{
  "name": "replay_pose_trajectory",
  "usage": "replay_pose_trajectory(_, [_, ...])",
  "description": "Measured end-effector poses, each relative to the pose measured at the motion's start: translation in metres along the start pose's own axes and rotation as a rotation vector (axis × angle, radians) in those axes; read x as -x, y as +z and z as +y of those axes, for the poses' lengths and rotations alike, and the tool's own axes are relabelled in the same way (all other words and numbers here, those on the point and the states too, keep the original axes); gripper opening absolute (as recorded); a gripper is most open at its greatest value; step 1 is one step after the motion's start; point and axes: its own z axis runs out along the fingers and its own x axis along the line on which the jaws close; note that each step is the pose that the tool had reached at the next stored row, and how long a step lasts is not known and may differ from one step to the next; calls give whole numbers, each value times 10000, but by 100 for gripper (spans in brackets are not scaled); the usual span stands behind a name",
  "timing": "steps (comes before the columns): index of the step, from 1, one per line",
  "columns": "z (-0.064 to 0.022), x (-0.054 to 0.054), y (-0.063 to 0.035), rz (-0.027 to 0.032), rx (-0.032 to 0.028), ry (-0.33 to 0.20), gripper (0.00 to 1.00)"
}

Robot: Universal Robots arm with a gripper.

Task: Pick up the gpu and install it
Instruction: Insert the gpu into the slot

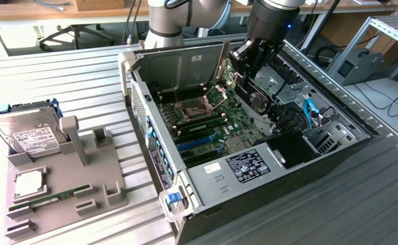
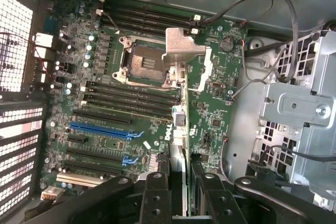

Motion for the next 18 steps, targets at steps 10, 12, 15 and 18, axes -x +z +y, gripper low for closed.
replay_pose_trajectory(10, [0,0,1,9,6,-221,27])
replay_pose_trajectory(12, [0,0,1,11,7,-270,27])
replay_pose_trajectory(15, [0,0,1,13,9,-335,27])
replay_pose_trajectory(18, [0,0,1,16,11,-413,27])
